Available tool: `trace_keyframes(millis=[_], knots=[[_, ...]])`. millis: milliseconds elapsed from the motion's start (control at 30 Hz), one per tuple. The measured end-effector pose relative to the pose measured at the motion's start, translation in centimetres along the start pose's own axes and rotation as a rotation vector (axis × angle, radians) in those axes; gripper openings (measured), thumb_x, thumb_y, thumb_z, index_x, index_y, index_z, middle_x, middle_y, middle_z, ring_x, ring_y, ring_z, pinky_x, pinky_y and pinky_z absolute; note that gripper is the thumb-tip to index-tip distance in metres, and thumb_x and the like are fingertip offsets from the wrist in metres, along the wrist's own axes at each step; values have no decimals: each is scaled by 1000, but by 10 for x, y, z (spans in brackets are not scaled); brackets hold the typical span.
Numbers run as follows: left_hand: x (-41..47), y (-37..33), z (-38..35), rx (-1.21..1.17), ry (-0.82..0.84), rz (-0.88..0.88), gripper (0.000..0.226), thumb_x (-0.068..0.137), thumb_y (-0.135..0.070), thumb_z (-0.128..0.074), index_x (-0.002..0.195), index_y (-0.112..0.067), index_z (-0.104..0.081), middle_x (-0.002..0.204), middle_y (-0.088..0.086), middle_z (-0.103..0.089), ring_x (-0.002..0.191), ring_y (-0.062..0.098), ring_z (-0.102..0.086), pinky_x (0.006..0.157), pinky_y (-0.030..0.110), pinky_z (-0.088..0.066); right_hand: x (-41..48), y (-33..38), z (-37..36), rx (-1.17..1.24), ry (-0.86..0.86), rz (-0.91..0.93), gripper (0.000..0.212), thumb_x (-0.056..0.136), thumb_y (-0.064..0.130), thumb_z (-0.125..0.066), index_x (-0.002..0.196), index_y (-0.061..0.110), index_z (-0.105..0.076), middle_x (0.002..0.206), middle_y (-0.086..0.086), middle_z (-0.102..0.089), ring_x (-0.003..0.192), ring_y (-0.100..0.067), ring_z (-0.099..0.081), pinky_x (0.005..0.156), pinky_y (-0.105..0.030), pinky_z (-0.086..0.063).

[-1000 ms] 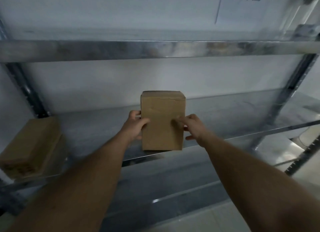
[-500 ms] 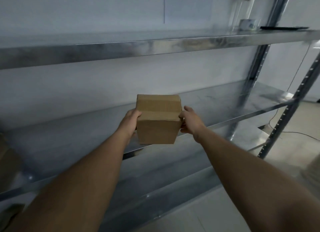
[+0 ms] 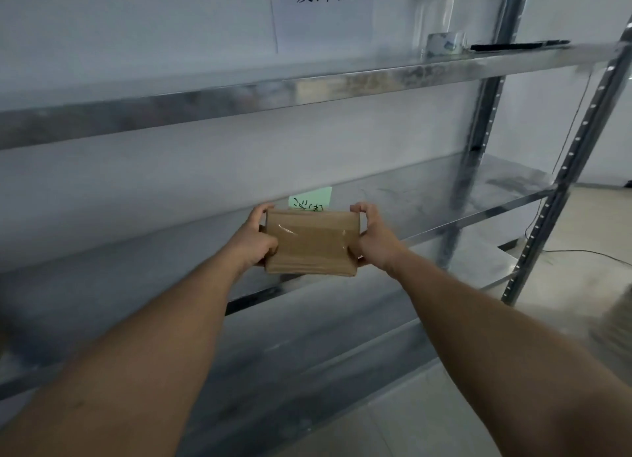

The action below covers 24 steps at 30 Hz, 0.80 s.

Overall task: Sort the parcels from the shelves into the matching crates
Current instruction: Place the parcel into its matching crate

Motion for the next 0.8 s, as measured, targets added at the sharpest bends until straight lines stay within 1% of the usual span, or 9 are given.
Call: trace_keyframes(millis=[133, 200, 267, 333, 400, 467, 533, 700, 800], knots=[[6, 11, -28, -42, 14, 52, 23, 88, -14, -53, 106, -28, -48, 104, 9, -57, 91, 23, -57, 85, 45, -55, 1, -21, 22, 56, -27, -66, 23, 87, 16, -57, 105, 18, -44, 111, -15, -59, 103, -33, -59, 85, -51, -54], [14, 10, -43, -9, -2, 43, 9, 90, -25, -57, 94, -25, -49, 105, 5, -57, 97, 22, -57, 90, 47, -53, 1, -33, 37, 18, -82, -77, 23, 87, 30, -59, 100, 12, -52, 103, -12, -64, 96, -28, -63, 85, -47, -53], [25, 5, -61, 38, -21, 7, 14, 90, -22, -61, 87, -24, -47, 102, 5, -57, 98, 24, -57, 93, 48, -51, -1, -43, 55, -44, -153, -68, 10, 84, 23, -61, 84, 17, -52, 83, -4, -62, 81, -22, -60, 84, -46, -53], [35, -1, -84, 73, -5, -17, 18, 88, -13, -62, 90, -21, -46, 104, 9, -57, 95, 25, -56, 93, 47, -50, -1, -61, 76, -80, -209, -96, 21, 80, 13, -62, 80, 24, -43, 81, -1, -56, 82, -22, -57, 84, -48, -52], [44, -6, -116, 60, 78, -37, 36, 86, -2, -59, 114, -19, -44, 111, 13, -57, 90, 23, -57, 85, 42, -52, -4, -78, 95, -110, -233, -127, 31, 80, 9, -62, 100, 26, -46, 100, -4, -59, 97, -27, -59, 87, -48, -52], [55, -9, -155, 93, 224, -65, 83, 83, 6, -54, 146, -35, -19, 112, 11, -56, 87, 24, -58, 69, 36, -52, -5, -89, 113, -214, -219, -131, 64, 82, 3, -59, 136, 30, -37, 114, -5, -55, 104, -28, -57, 85, -37, -49], [69, -11, -194, 172, 358, -89, 102, 81, 10, -48, 143, -57, -2, 123, 10, -48, 87, 26, -59, 58, 30, -48, -4, -94, 131, -297, -189, -120, 83, 83, -3, -55, 150, 34, -22, 119, -5, -48, 105, -26, -54, 81, -28, -44], [105, -39, -271, 284, 465, -206, 76, 87, 10, -43, 141, -43, -37, 136, 8, -39, 102, 25, -52, 70, 26, -46, 18, -123, 188, -331, -227, -164, 63, 83, -9, -49, 133, 29, -54, 132, -8, -54, 111, -26, -55, 96, -34, -47], [131, -58, -317, 272, 548, -247, 48, 89, 1, -45, 110, -41, -55, 127, 2, -47, 97, 22, -52, 71, 27, -48, 31, -141, 226, -251, -281, -236, 48, 83, -4, -56, 122, 23, -64, 131, -6, -58, 113, -25, -57, 101, -37, -47]])
Point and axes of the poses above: each hand's wrist, its own x-axis towards the middle knuckle, its own z-axis out of the back of the hand, y = z × x, the point moved 10 cm from there along x, towards the middle knuckle
